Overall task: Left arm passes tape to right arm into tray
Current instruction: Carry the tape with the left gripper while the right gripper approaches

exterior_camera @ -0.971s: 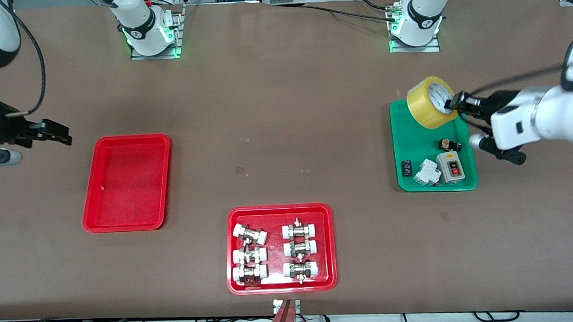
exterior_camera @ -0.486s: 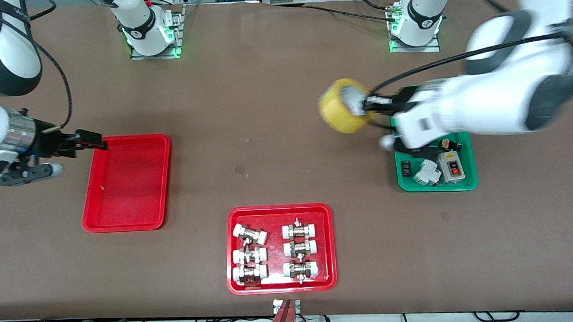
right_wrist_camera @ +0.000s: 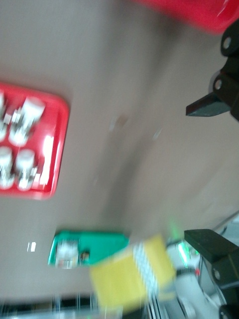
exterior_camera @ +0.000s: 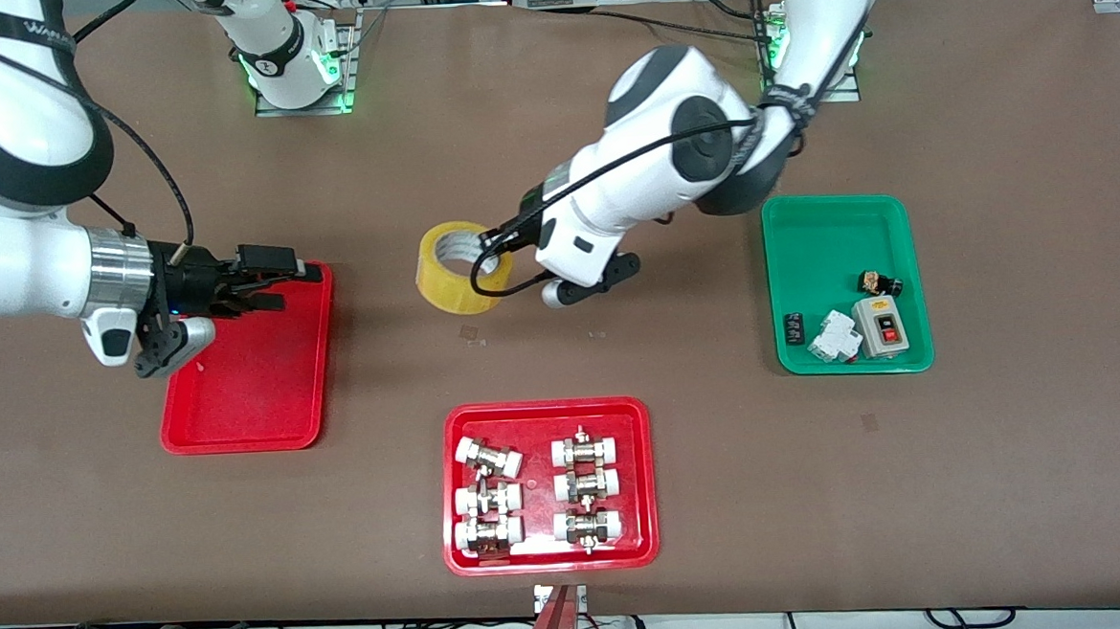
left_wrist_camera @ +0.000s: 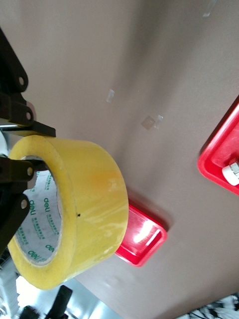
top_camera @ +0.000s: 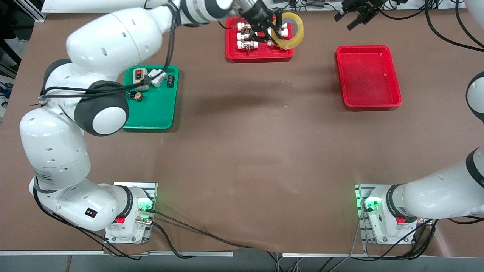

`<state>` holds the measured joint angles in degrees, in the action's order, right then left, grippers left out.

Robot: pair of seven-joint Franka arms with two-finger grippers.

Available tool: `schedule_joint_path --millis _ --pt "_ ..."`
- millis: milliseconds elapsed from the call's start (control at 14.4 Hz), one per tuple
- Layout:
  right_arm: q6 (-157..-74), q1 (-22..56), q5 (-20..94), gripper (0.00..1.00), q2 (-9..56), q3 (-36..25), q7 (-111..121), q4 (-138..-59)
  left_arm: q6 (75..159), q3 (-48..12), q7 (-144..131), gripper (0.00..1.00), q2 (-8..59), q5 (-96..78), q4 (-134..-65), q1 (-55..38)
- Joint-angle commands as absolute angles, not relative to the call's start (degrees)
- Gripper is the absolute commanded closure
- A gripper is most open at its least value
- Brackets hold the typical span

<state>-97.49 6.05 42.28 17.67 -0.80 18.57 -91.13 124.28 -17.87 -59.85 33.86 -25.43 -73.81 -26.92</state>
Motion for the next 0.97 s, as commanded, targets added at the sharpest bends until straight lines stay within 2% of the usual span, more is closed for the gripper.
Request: schedule_joint_path --millis 0,416,902 --pt "-96.42 6.06 49.46 0.0 22.75 -1.05 24.76 -85.53 126.56 -17.23 -63.19 0.99 31.64 -20.23 -76.99 -27.07" --pt "-95.36 6.33 61.86 0.0 28.82 0.26 42.16 -84.55 126.65 -17.75 -53.75 1.0 32.25 -16.08 -77.34 -26.55" --pt "-95.45 8.6 62.75 0.0 33.31 2.72 45.08 -80.86 128.76 -17.67 -50.89 1.0 33.84 -15.91 -77.26 -26.63"
